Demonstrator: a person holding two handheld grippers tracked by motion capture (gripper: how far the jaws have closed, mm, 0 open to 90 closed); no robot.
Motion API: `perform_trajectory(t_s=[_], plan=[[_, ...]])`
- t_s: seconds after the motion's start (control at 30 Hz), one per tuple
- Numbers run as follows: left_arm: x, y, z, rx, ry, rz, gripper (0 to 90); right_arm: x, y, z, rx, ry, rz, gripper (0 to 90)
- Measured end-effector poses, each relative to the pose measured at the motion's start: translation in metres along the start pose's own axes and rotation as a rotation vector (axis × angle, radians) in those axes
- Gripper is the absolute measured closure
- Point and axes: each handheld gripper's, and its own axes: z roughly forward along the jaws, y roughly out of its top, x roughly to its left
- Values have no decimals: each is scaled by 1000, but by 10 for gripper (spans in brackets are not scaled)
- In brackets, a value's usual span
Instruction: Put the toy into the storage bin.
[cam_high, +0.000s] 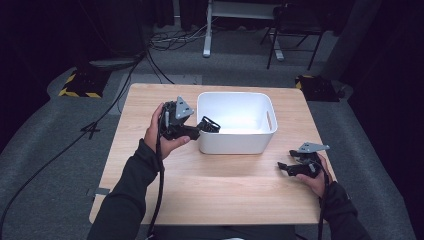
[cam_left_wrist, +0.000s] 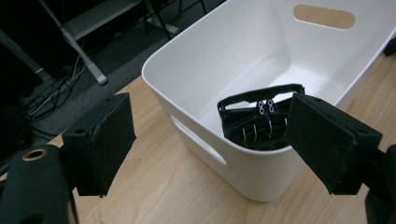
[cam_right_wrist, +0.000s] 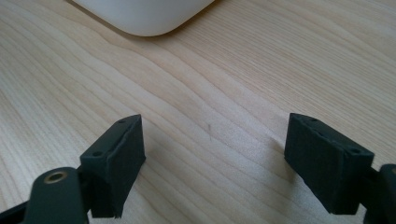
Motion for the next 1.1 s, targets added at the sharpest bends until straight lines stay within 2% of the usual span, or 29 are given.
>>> perform_trajectory(t_s=[0.07,0.1,0.2,0.23,0.43,0.47,0.53,0.67,0.7,1.0,1.03,1.1], plan=[[-1,-3,0,7,15,5,161,0,0,0,0,0,-1,202],[-2,-5,1,4,26,-6,160,0,0,0,0,-1,-1,202],[-3,-12,2,13,30,-10,161,0,0,0,0,0,0,202],[-2,-14,2,33,19,1,161,0,0,0,0,-1,-1,202],[-3,-22,3,63,29,22,161,0,0,0,0,-1,-2,202],[-4,-24,3,63,25,12,161,0,0,0,0,-1,-2,202],[-6,-30,4,77,29,27,161,0,0,0,0,-1,-2,202],[-9,-36,6,96,24,22,161,0,0,0,0,-1,-1,202],[-9,-39,6,103,28,34,161,0,0,0,0,-1,-1,202],[-13,-56,9,141,19,39,162,0,0,0,0,-1,-2,202],[-13,-59,8,145,32,43,162,0,0,0,0,-1,-2,202],[-14,-62,8,152,29,38,162,0,0,0,0,-1,-2,202]])
